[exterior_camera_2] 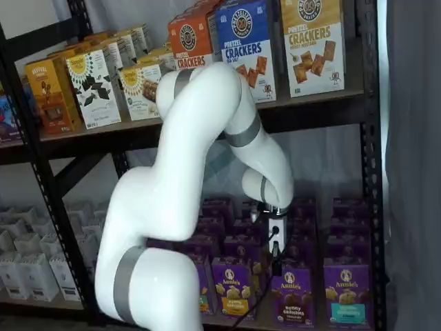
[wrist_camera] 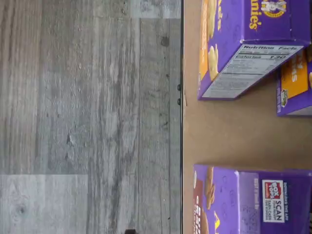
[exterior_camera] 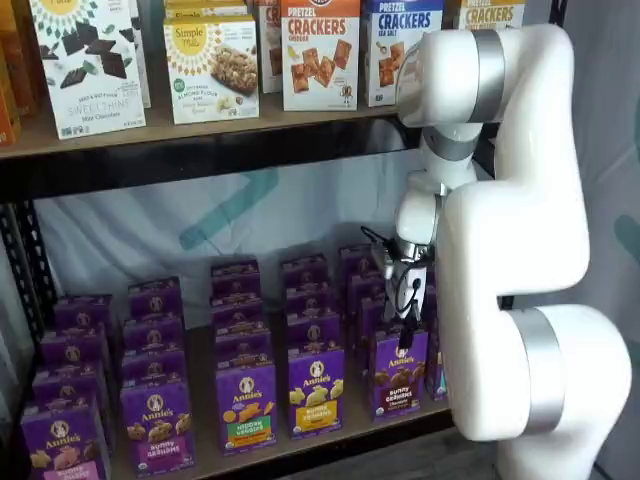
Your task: Pick up the purple box with a brown patch in the center, on the bottom shelf, the fifth box from the left
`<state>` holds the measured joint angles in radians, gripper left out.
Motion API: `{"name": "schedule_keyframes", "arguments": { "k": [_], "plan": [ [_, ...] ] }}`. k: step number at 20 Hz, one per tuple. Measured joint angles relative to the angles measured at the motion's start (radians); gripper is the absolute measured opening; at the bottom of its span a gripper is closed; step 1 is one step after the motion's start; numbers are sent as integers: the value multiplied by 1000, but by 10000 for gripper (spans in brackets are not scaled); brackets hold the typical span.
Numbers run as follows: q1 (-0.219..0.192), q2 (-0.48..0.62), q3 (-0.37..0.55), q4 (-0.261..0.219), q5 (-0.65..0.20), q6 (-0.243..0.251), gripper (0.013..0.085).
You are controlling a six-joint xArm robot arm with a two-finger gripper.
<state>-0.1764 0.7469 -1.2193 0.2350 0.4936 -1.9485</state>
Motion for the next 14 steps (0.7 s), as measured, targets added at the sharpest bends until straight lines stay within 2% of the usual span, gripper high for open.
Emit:
{"name": "schedule_keyframes", "arguments": {
  "k": [2, 8, 14],
  "plan": [
    [7, -4, 12, -4, -27, 9, 850],
    [22, -7, 31, 26, -78, -6, 850],
    [22, 22, 20, 3, -125, 12, 850]
  ]
}}
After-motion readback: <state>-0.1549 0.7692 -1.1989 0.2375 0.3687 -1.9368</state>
